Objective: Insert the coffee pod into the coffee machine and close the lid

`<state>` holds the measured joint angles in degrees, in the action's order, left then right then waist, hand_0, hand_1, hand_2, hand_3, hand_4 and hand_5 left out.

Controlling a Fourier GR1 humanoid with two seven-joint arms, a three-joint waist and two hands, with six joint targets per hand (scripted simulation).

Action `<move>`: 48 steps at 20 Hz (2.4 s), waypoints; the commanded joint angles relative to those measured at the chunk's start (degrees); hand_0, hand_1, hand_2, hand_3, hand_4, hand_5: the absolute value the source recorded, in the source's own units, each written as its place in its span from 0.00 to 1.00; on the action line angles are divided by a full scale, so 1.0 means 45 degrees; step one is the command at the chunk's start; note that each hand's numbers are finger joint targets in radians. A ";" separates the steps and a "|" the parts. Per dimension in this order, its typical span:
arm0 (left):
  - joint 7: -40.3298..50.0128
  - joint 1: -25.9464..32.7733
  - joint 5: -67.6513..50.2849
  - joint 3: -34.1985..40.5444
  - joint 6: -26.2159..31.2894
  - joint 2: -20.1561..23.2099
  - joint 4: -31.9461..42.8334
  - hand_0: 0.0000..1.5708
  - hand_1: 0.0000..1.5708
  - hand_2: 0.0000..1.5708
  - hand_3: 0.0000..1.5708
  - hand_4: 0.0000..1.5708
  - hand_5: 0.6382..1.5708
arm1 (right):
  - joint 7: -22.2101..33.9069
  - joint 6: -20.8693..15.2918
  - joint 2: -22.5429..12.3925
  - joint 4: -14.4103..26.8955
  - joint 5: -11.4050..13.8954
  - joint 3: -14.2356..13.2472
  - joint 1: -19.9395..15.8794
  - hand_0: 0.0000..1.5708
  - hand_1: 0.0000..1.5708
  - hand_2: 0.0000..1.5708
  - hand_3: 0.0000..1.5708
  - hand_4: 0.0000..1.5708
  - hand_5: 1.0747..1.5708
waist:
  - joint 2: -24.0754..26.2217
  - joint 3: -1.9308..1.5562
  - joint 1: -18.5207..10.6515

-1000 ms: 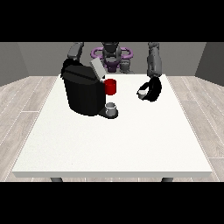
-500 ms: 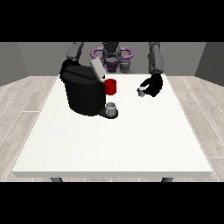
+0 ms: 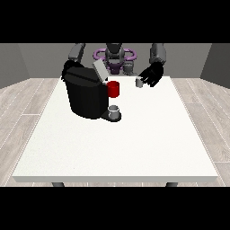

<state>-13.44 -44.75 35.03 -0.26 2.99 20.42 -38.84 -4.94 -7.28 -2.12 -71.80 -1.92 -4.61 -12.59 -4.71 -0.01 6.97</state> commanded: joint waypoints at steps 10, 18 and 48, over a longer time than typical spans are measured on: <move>-0.0083 -0.1913 -0.0062 0.0872 0.1041 0.1159 -0.0308 0.80 0.80 0.84 0.81 0.34 1.00 | 0.0193 0.0518 -0.0276 -0.0483 -0.0296 0.0088 -0.0714 0.00 0.00 0.00 0.00 0.32 1.00 | -0.0565 0.0003 0.0788; 0.1746 -0.3996 -0.0332 0.1687 0.0967 0.1076 0.0217 0.79 0.79 0.80 0.76 0.30 1.00 | 0.0947 -0.0285 0.0415 -0.1147 0.0471 0.1012 -0.1302 0.00 0.00 0.00 0.00 0.32 1.00 | -0.1175 0.0003 0.1919; 0.1824 -0.5260 0.0448 0.1386 0.1215 0.0695 0.0630 0.77 0.77 0.81 0.76 0.32 1.00 | 0.0236 -0.0412 0.0118 -0.1183 0.0162 0.0365 -0.1564 0.00 0.00 0.00 0.00 0.33 1.00 | -0.2117 -0.0002 0.2013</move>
<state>-6.80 -67.21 36.61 6.60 7.56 24.86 -35.96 -3.65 -8.63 -1.93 -78.34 -1.31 -2.79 -18.62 -14.60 -0.01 16.99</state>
